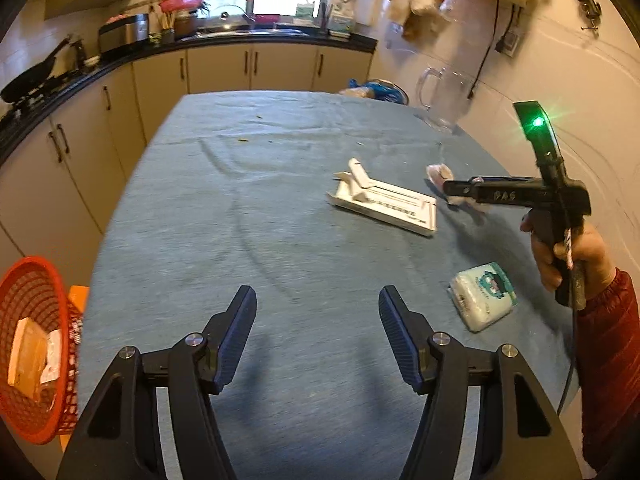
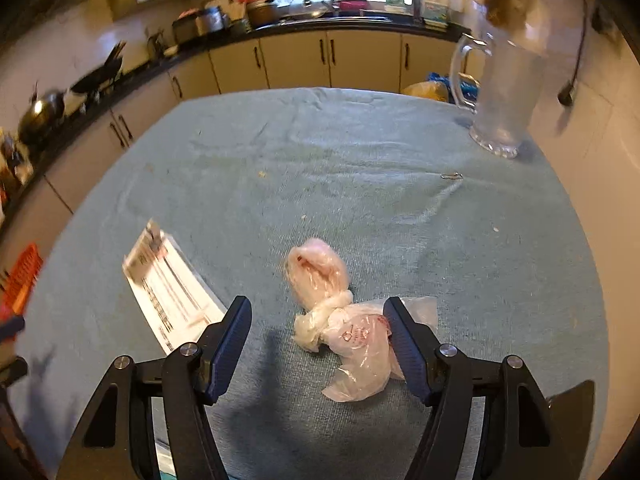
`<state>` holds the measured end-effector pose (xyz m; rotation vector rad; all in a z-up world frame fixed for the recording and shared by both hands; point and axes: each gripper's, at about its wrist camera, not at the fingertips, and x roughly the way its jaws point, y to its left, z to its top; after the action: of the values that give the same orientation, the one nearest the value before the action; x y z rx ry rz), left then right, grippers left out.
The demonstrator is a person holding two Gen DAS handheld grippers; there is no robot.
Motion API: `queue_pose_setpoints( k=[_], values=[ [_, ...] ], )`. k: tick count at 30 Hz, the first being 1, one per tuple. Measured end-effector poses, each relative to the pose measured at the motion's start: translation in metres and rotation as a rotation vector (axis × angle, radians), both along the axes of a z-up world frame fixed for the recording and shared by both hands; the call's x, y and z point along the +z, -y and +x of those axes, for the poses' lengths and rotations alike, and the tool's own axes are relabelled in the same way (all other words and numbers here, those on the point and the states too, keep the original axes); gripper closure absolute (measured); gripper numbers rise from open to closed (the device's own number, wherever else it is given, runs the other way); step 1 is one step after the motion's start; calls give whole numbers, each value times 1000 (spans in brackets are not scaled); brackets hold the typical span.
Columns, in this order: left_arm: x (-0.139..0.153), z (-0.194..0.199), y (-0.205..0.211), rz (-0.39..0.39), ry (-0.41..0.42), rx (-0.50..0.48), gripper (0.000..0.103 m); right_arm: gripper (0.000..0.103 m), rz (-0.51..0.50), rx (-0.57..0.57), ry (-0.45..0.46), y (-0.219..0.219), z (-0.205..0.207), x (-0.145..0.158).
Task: Collect trash
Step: 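Move both tools back over the table toward the remaining trash, then grasp the teal tissue pack with the left tool while the right tool grasps the pink-white plastic bag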
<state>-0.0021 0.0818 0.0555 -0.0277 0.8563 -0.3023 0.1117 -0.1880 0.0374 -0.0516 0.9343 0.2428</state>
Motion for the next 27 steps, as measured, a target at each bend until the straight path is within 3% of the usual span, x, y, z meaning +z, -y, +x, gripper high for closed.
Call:
queue_pose_setpoints(
  k=[2,4,5,6,8,11,17,20,23,27],
  values=[
    [2,8,7,-18,-13,-11,35,31,-60,18,5,-7,-2,-3],
    [3,15,12,-37,-31,-9,34,41,-108,14,18,-9,-3,-5],
    [2,20,16,-50,-45,-12,34,53,-138,-1,21,-8,-4,-7],
    [2,24,19,-64,-62,-16,34,55,-148,-11,24,-6,-4,-8],
    [1,30,27,-91,-88,-21,34,60,-91,-22,20,3,-6,-7],
    [5,25,51,-82,-64,-97,34,63,-21,-60,24,15,-15,2],
    [-6,-6,129,80,6,-457,28,64,199,-108,53,45,-47,26],
    [-16,-15,158,200,40,-556,25,64,271,-109,71,57,-64,34],
    [-25,-11,170,264,40,-590,23,64,303,-101,88,62,-78,42],
    [-38,9,171,285,-2,-569,23,63,341,-93,93,67,-91,45]
  ],
)
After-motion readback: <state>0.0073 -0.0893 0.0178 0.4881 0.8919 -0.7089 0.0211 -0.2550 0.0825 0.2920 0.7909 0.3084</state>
